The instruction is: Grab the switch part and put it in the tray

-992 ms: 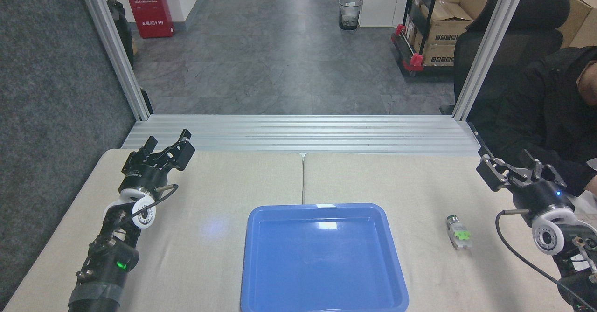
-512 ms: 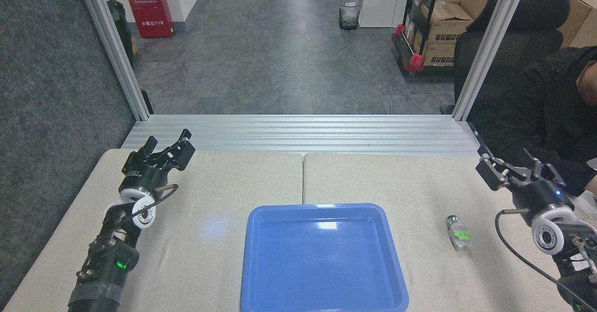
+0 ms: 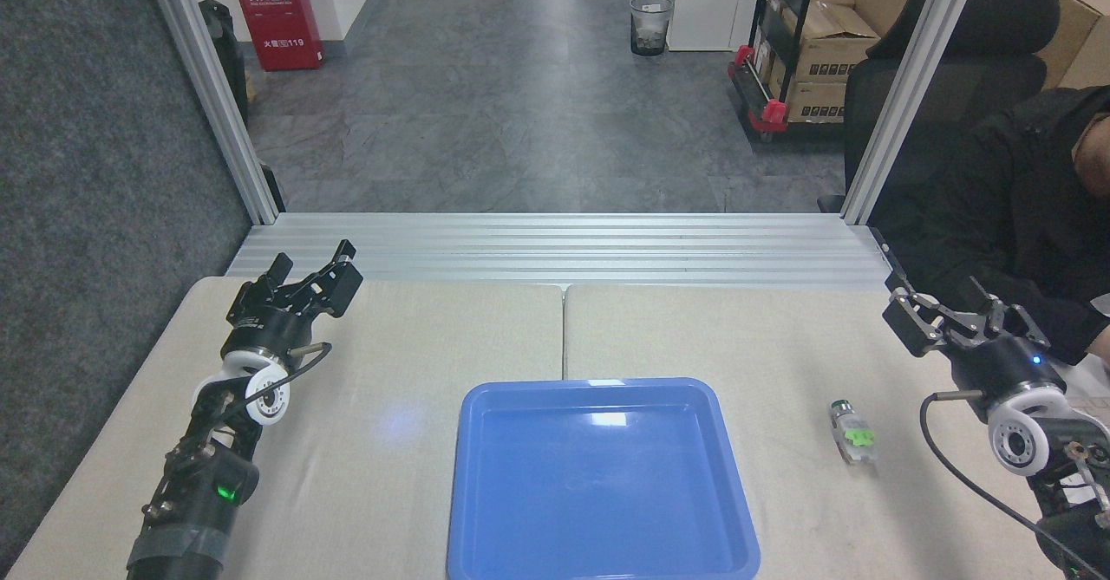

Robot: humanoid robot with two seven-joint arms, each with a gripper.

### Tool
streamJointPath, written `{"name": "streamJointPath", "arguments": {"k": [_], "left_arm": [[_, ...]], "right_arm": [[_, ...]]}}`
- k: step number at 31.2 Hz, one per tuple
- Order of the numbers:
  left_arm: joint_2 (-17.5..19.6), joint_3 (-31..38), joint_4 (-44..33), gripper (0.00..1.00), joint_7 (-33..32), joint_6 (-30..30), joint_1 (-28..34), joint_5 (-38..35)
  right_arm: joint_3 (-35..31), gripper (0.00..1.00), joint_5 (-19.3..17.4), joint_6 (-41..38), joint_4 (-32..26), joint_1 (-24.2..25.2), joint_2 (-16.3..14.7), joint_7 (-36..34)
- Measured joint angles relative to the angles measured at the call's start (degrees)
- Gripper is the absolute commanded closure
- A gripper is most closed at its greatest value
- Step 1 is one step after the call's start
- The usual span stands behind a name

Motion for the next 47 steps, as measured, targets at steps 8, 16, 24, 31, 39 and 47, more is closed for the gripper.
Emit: {"name": "streamJointPath", "arguments": {"k": [8, 16, 24, 31, 39, 47], "left_arm": [[0.0, 0.0, 0.0, 0.0, 0.0, 0.0, 0.0, 0.0], [0.0, 0.0, 0.0, 0.0, 0.1, 0.0, 0.0, 0.0], [0.0, 0.0, 0.0, 0.0, 0.1, 0.0, 0.0, 0.0], [0.0, 0.0, 0.0, 0.0, 0.1, 0.0, 0.0, 0.0], [0.0, 0.0, 0.0, 0.0, 0.1, 0.0, 0.0, 0.0], [0.0, 0.0, 0.0, 0.0, 0.1, 0.0, 0.0, 0.0]], "right_arm": [[0.0, 0.01, -0.3, -0.5, 0.0, 0.2, 0.0, 0.1], [0.0, 0.01, -0.5, -1.2, 0.1, 0.7, 0.1, 0.1], [0.0, 0.01, -0.7, -1.3, 0.2, 1.3, 0.3, 0.3], [-0.1, 0.01, -0.9, -1.3, 0.3, 1.5, 0.4, 0.4], [0.0, 0.01, -2.1, -1.3, 0.6, 3.2, 0.4, 1.7], [1.1, 0.02, -2.6, 1.3, 2.3, 5.4, 1.6, 2.4]]}}
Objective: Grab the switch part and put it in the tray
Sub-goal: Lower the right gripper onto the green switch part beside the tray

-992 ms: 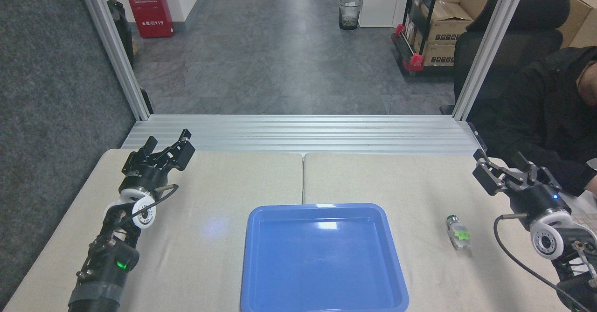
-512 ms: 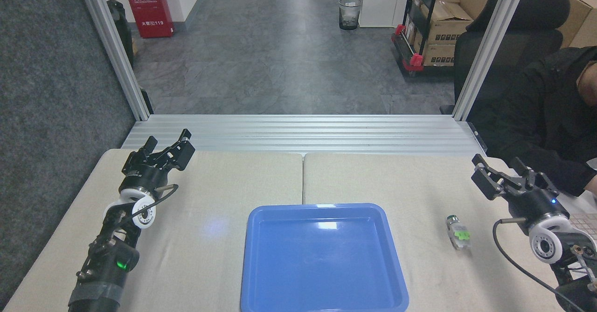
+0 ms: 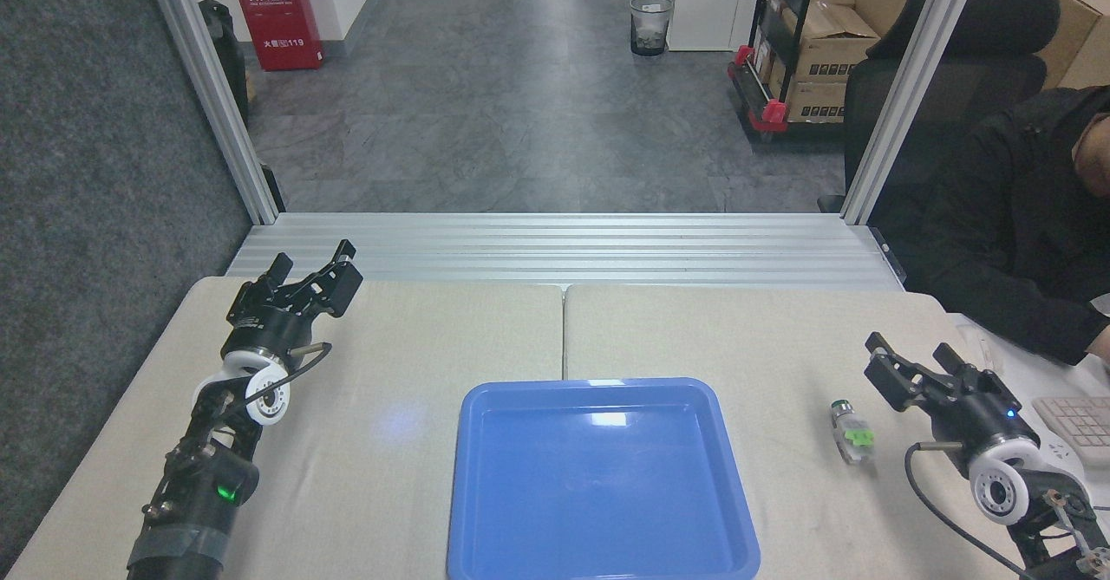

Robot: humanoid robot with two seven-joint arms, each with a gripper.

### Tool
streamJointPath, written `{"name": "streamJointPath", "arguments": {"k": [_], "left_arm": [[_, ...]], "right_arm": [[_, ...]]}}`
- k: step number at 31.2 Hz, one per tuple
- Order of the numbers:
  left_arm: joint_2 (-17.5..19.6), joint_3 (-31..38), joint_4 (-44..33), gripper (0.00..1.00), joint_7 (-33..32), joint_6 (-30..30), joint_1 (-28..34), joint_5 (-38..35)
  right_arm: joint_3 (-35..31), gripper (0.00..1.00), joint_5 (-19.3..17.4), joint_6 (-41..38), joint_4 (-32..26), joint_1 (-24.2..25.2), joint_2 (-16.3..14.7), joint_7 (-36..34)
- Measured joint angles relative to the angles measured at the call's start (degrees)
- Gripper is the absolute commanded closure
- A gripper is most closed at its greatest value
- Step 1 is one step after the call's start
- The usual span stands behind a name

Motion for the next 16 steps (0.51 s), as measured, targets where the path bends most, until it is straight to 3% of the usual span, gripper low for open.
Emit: {"name": "streamJointPath", "arguments": {"k": [9, 16], "left_arm": [[0.0, 0.0, 0.0, 0.0, 0.0, 0.0, 0.0, 0.0], [0.0, 0.0, 0.0, 0.0, -0.1, 0.0, 0.0, 0.0]], "right_arm": [[0.8, 0.02, -0.1, 2.8, 1.5, 1.1, 0.8, 7.1], [1.6, 0.01, -0.4, 2.0, 2.8, 1.5, 1.5, 8.1]]}}
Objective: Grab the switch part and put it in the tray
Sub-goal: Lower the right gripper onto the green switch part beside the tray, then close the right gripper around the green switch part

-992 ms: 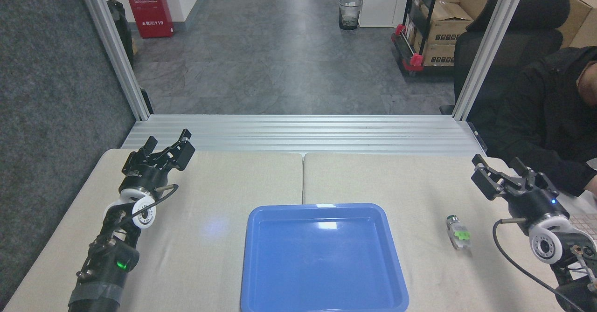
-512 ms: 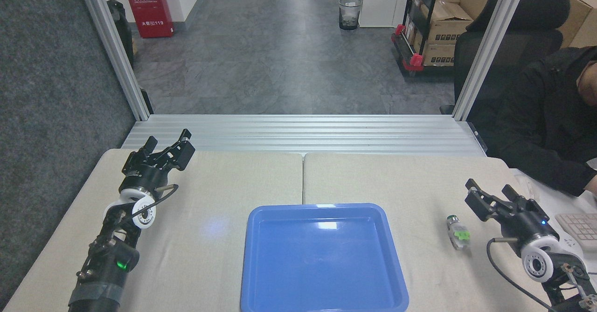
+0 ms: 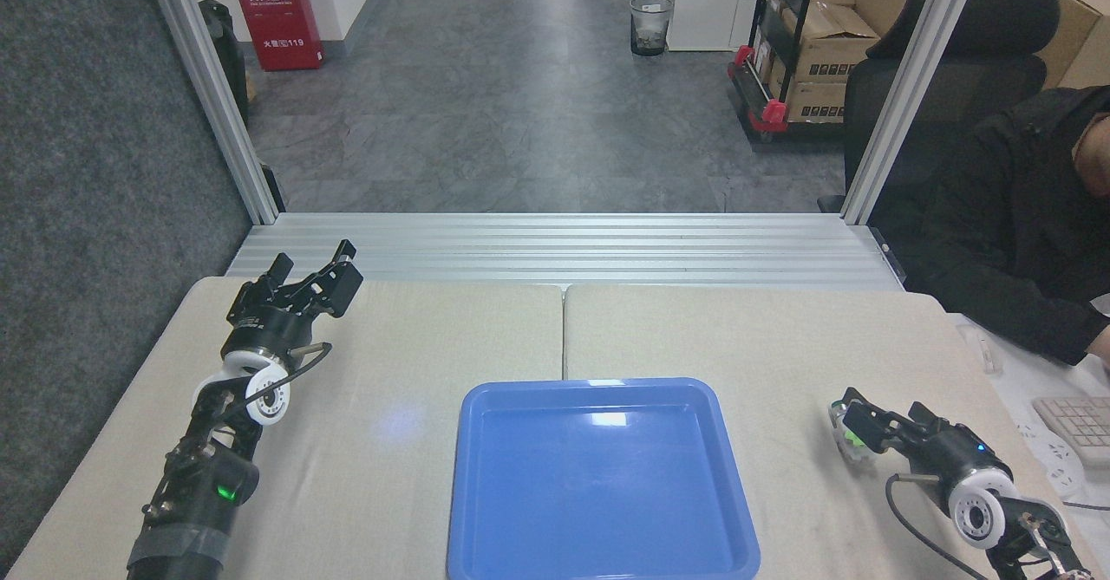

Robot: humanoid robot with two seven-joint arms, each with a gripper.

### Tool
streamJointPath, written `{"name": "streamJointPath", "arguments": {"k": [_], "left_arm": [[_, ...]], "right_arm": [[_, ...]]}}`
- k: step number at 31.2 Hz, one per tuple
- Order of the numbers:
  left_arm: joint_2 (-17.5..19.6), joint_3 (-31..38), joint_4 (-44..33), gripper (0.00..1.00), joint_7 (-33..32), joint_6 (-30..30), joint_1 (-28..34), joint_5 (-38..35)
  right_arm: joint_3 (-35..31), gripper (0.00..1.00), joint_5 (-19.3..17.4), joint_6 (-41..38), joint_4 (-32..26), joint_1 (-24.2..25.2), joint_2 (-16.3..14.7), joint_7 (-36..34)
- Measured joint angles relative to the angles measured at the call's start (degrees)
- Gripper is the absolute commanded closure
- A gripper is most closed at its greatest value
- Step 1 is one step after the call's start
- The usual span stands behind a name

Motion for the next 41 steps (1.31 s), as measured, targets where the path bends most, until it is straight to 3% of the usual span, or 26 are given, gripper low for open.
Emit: {"name": "streamJointPath", "arguments": {"k": [17, 41], "left_arm": [[0.0, 0.0, 0.0, 0.0, 0.0, 0.0, 0.0, 0.0], [0.0, 0.0, 0.0, 0.0, 0.0, 0.0, 0.0, 0.0]], "right_arm": [[0.9, 0.02, 0.1, -0.6, 2.4, 0.0, 0.6, -2.1], [3.3, 0.15, 3.0, 0.1, 5.8, -0.4, 1.0, -2.3]]}}
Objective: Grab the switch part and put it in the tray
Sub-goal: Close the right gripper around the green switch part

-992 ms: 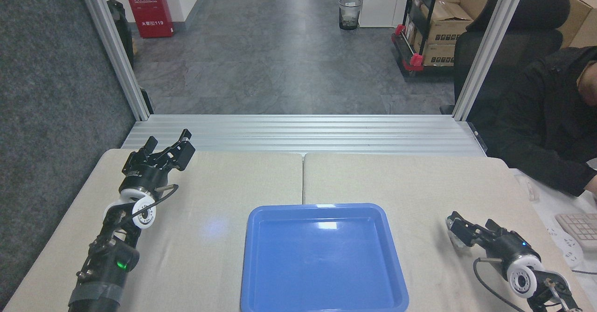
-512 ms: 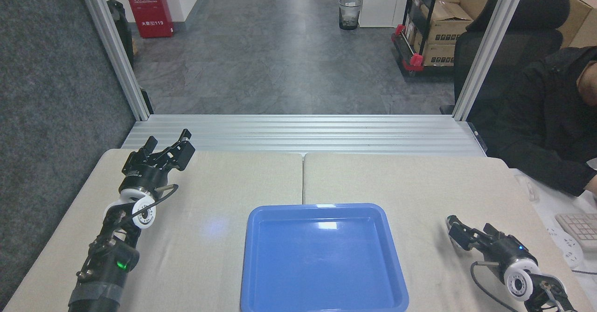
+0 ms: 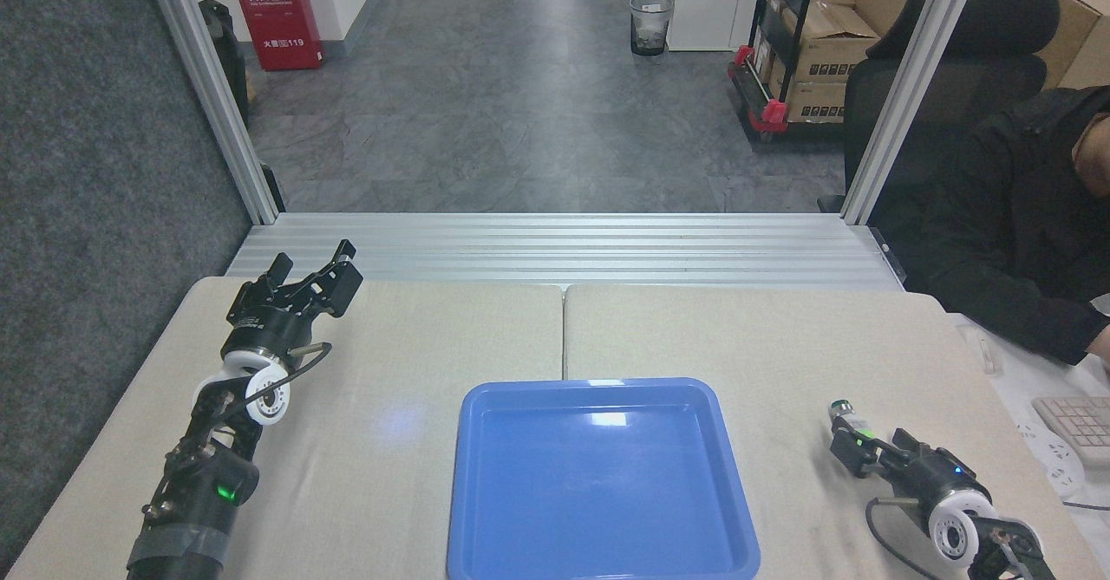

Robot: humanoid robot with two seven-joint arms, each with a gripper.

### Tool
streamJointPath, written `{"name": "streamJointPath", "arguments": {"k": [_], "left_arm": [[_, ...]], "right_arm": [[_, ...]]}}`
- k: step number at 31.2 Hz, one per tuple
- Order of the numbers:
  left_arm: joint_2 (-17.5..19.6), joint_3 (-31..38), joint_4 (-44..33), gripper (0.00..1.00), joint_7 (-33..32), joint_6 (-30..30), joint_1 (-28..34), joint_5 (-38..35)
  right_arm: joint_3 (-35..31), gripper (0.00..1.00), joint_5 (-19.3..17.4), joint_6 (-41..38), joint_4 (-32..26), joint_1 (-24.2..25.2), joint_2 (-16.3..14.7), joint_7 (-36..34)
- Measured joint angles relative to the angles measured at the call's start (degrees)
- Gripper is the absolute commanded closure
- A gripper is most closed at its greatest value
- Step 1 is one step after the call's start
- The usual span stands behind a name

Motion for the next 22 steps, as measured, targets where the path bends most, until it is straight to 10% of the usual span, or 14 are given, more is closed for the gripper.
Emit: {"name": "streamJointPath", "arguments": {"k": [14, 19, 22], "left_arm": [[0.0, 0.0, 0.0, 0.0, 0.0, 0.0, 0.0, 0.0], [0.0, 0.0, 0.0, 0.0, 0.0, 0.0, 0.0, 0.0], [0.0, 0.0, 0.0, 0.0, 0.0, 0.0, 0.0, 0.0]], "right_arm": [[0.6, 0.51, 0.5, -0.7, 0.8, -0.1, 0.1, 0.2], [0.7, 0.94, 0.5, -1.2, 0.9, -0.1, 0.1, 0.2], [0.8, 1.0, 0.5, -1.6, 0.8, -0.1, 0.1, 0.2]]}}
